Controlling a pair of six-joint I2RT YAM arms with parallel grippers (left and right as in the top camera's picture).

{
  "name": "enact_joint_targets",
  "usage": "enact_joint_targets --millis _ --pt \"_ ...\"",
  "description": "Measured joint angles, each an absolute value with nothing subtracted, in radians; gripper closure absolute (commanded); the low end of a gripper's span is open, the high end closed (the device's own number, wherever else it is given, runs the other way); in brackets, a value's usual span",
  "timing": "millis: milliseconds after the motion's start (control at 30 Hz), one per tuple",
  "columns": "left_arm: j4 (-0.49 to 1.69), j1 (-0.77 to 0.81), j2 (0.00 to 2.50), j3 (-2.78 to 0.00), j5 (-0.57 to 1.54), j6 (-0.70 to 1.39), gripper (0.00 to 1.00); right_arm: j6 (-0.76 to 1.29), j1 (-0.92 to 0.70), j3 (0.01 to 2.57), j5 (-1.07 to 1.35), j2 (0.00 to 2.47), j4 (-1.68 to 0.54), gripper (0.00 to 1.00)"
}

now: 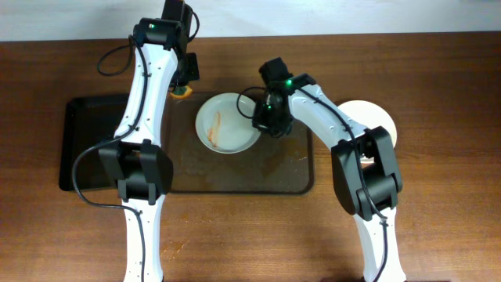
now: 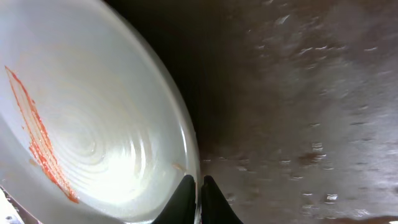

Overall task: Clean dirty plates on tray and stack at the side
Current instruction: 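Scrub the last plate with the sponge in the left gripper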

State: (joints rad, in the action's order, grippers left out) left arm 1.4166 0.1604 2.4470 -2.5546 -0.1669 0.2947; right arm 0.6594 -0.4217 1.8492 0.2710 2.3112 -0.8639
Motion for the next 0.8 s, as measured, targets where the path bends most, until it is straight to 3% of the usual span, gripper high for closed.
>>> enact_joint_targets --millis 167,200,233,400,567,667,800 --pt "1.432 0.16 2.447 -2.555 -0.147 0.295 0.99 0.704 -0.44 1.849 0.198 2.319 -0.818 0.75" --pt "1.432 0.16 2.447 -2.553 -0.141 0.295 0.99 0.704 -0.44 1.849 0.202 2.329 -0.815 0.81" --pt "1.428 0.16 2.447 -2.543 -0.137 0.294 0.99 0.704 -0.439 1.85 0.224 2.339 -0.808 0.96" --pt "1.365 0.16 2.447 -2.423 -0.032 0.2 0.99 0.707 -0.439 1.85 0.282 2.348 -0.804 0.96" --pt "1.113 0.165 2.449 -2.114 0.095 -0.049 1.0 0.706 -0.439 1.851 0.289 2.349 -0.805 0.96" --pt "1.029 0.178 2.426 -2.04 0.095 -0.091 0.99 0.707 -0.439 1.851 0.29 2.349 -0.806 0.96" --pt "1.257 0.225 2.408 -2.006 0.133 -0.167 1.0 0.7 -0.437 1.851 0.29 2.35 -0.808 0.96"
